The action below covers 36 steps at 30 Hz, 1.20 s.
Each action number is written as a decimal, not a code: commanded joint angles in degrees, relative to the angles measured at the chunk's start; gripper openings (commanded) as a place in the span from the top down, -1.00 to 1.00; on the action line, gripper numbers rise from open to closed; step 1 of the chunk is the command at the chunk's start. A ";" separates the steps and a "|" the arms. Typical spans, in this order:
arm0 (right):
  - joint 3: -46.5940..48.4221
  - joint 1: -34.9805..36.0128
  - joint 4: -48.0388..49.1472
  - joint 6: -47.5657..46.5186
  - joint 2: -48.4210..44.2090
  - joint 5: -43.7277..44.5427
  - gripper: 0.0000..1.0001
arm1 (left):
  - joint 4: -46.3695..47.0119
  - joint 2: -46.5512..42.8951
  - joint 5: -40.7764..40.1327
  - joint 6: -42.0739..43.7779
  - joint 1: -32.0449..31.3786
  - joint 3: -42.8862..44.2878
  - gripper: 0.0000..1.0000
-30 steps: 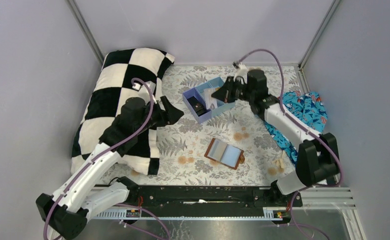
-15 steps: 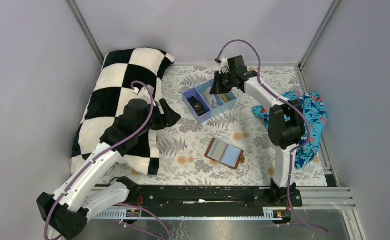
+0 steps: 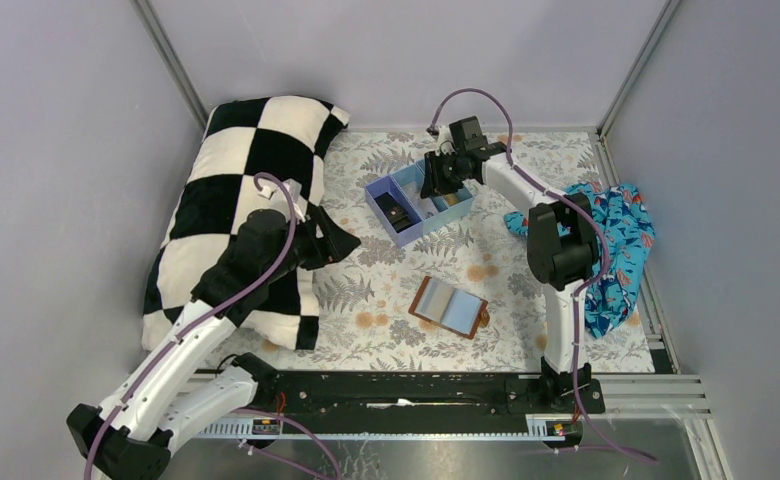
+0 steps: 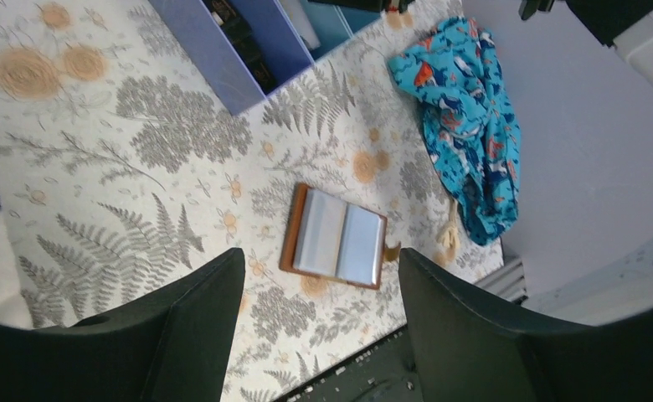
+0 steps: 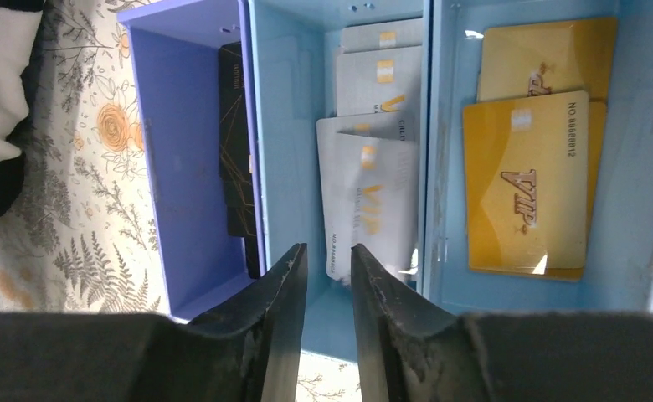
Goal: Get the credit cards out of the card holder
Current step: Place the credit card in the storage box, then remove the credit card from the card holder.
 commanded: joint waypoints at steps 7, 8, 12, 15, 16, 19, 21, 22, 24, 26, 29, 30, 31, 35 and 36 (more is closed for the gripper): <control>-5.38 -0.19 4.09 1.60 -13.52 9.31 0.13 | 11.90 1.20 9.26 -7.43 -2.12 -8.75 -0.64; -7.46 -0.19 5.01 2.07 -15.87 10.16 0.11 | 12.60 2.32 8.26 -7.43 -3.86 -9.07 -0.64; -17.58 -0.04 7.34 4.85 -27.32 15.26 0.02 | 15.79 8.26 4.22 -6.36 -11.15 -8.73 -0.64; -27.17 0.44 6.91 8.10 -36.05 16.71 -0.02 | 19.00 13.32 4.89 -6.07 -13.89 -8.71 -0.63; -31.11 0.72 7.57 9.44 -39.24 16.03 -0.02 | 20.23 14.78 5.47 -5.92 -14.43 -8.82 -0.63; -42.74 2.53 9.78 13.96 -47.90 15.37 -0.03 | 24.08 19.45 7.16 -5.56 -15.65 -9.23 -0.63; -51.08 5.64 10.02 17.40 -53.73 17.79 -0.03 | 26.46 23.43 8.45 -5.31 -16.06 -9.22 -0.63; -54.41 6.76 10.43 19.31 -56.34 18.78 -0.03 | 27.80 25.01 9.17 -5.16 -16.16 -9.13 -0.63; -61.59 7.89 12.19 23.55 -61.20 18.67 -0.03 | 29.93 28.18 10.39 -4.93 -16.55 -8.86 -0.62; -67.78 7.92 14.07 27.85 -65.69 18.27 -0.03 | 32.02 31.54 11.88 -4.75 -16.85 -8.40 -0.61; -74.00 8.07 16.80 31.52 -69.63 17.25 0.01 | 33.60 35.70 13.46 -4.37 -17.06 -6.98 -0.60; -74.67 8.08 16.46 31.74 -69.65 17.19 0.02 | 33.86 36.89 13.70 -4.19 -17.02 -6.48 -0.59; -75.17 8.01 16.12 31.69 -69.30 17.18 0.02 | 33.90 37.90 13.88 -3.95 -17.04 -5.92 -0.59; -76.91 8.07 18.81 32.10 -67.32 15.29 0.04 | 33.62 40.92 14.44 -3.22 -17.07 -4.04 -0.58; -77.35 8.08 19.78 32.38 -66.72 14.72 0.04 | 33.56 41.44 14.73 -3.12 -17.07 -3.67 -0.57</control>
